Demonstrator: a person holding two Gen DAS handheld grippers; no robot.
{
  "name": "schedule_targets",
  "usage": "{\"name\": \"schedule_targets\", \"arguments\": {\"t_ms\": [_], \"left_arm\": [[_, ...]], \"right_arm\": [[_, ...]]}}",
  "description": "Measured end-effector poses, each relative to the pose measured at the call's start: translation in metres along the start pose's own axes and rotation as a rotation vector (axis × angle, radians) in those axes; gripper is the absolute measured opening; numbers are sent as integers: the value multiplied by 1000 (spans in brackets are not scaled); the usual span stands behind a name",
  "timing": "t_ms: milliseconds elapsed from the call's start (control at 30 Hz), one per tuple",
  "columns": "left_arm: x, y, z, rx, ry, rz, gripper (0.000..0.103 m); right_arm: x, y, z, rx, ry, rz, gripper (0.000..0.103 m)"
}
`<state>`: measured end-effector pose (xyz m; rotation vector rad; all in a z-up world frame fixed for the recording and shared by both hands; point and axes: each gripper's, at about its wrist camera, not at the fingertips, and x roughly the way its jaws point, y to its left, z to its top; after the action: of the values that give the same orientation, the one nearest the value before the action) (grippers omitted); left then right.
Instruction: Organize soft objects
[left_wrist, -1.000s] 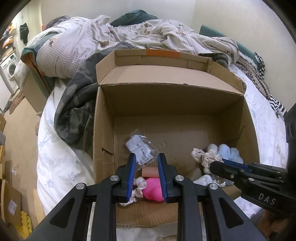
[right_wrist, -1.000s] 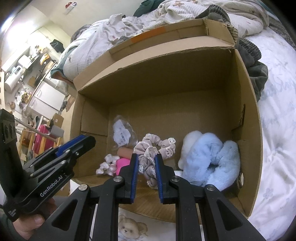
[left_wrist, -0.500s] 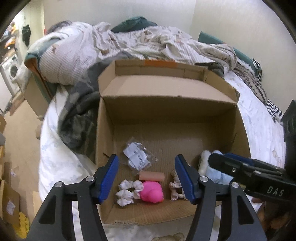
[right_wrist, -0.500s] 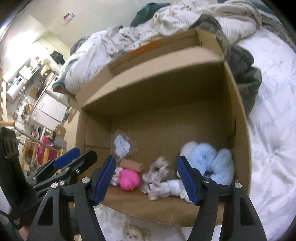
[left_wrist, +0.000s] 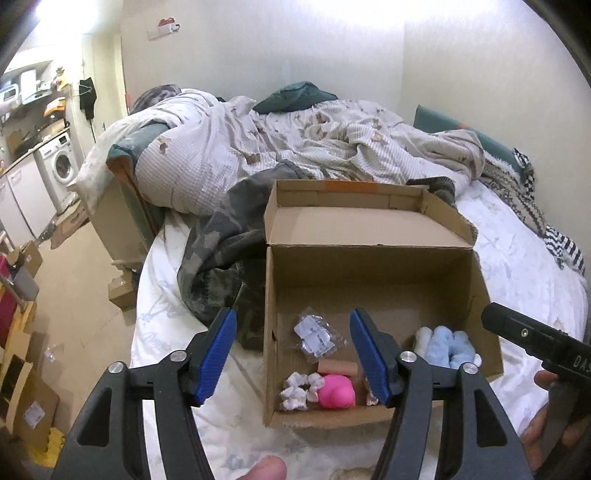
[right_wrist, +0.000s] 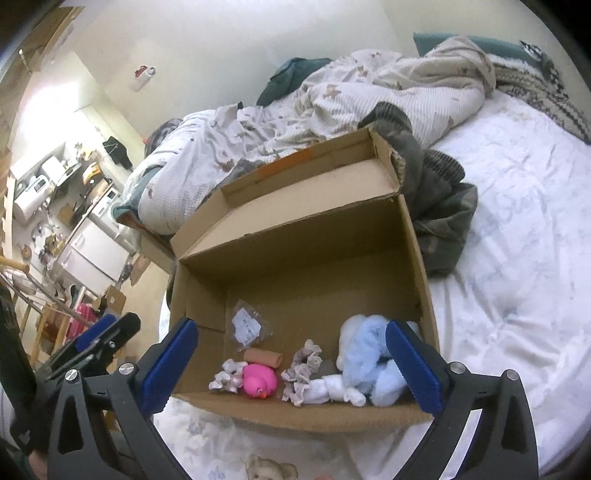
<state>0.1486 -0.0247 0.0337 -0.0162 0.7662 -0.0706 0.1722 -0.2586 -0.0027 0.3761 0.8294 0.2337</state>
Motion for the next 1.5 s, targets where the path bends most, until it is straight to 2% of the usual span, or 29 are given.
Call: {"name": "schedule_targets", "arguments": {"t_ms": [67,133,200,333,400,800,1000,1500], "left_arm": [[-6,4,-4,-13,7,-10,73],[-13,7,-9,-23,9,-10,74],[-21,10,-13,-23,3,1,84],[-35,15,-23,-33,-11,6,93],[-38,17,-30,-38,-1,13,100],[-30,14,-40,-38,34,29,101],[-23,18,-39,-65,46,15,101],[-24,16,-39,-58,43,8,101]], "right_arm": [[-10,6,-3,-23,-27,-8,103],[-18,10,-7,-41,-52,-22,103],[-24,13,-13,-55,-71,-39,103],[-30,21,-27,-83,-68,-65,103],[-30,25,-33,-104,-64,-74,103],[-12,30,-42,-138,-38,-141,103],[-9,28,-43,-137,-33,-148,103],[-9,28,-44,-140,-30,-152,103]]}}
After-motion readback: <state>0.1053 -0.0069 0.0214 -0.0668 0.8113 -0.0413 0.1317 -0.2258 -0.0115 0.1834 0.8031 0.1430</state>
